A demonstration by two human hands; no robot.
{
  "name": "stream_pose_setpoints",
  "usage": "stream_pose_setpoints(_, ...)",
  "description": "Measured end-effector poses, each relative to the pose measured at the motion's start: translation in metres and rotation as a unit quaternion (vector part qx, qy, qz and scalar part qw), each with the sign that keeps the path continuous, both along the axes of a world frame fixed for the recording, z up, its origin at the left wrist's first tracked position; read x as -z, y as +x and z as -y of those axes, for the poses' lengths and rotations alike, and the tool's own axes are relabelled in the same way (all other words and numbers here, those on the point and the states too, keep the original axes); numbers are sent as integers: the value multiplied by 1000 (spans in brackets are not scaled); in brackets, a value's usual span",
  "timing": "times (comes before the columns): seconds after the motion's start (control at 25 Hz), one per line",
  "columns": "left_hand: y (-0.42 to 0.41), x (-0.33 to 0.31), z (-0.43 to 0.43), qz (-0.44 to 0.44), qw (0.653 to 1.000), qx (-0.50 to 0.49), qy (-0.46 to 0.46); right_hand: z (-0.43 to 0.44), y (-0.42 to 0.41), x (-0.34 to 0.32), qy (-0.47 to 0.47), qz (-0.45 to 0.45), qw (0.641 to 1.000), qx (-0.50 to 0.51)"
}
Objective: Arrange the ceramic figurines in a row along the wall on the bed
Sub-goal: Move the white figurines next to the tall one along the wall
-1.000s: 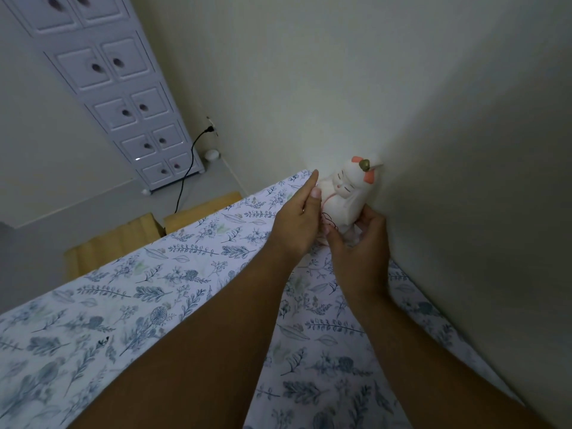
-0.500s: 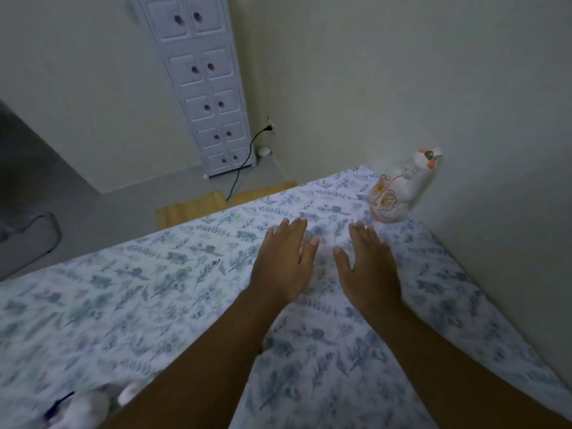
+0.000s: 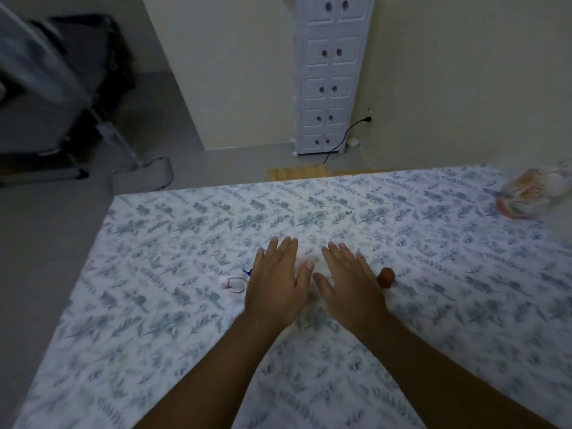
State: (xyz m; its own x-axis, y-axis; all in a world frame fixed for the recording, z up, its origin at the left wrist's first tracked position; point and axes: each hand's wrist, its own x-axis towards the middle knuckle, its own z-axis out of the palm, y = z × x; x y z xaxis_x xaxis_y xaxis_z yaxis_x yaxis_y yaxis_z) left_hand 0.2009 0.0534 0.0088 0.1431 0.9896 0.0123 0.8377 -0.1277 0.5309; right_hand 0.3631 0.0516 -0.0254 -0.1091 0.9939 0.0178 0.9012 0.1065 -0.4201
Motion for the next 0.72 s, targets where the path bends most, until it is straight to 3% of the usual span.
stream_pose_setpoints(0.12,-60,10,9,-27,999,-24,-17,7,-45,14,-12,-10,1000,-20)
stream_pose_setpoints(0.24,-103,24,2,-95,993,-28,-59,5,-63,31,-57,-6,998,23)
stream_pose_setpoints(0.32,-118,33,-6,-54,991,-24,-119,3,-67,40,-81,-28,994,62)
stream_pose_setpoints(0.4,-127,42,-14,42,989,-16,-140,3,-71,45,-77,-97,987,102)
stream_pose_setpoints(0.72,-130,40,-13,120,991,-26,-55,22,-84,17,56,-156,983,83)
